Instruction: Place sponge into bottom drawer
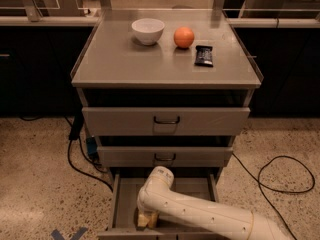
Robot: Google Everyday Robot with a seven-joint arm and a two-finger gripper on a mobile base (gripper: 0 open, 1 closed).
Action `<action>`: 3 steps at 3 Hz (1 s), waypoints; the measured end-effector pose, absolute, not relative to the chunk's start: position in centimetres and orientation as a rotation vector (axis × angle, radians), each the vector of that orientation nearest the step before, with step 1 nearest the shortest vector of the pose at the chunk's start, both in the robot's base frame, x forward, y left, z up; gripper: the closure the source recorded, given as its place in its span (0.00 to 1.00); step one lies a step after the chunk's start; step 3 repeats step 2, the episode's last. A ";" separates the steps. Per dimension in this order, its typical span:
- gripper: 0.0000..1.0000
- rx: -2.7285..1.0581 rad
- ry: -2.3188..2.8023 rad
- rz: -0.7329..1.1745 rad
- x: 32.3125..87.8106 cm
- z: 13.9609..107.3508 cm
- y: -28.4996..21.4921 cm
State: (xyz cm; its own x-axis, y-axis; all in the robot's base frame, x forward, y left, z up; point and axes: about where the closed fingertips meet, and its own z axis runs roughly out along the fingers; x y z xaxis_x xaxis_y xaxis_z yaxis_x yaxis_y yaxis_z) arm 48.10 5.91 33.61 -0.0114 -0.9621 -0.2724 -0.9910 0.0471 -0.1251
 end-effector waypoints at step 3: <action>0.00 -1.986 2.046 0.146 48.1 33.6 5.9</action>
Offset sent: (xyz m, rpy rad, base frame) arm 0.0000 0.0000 0.0000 0.0000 0.0000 0.0000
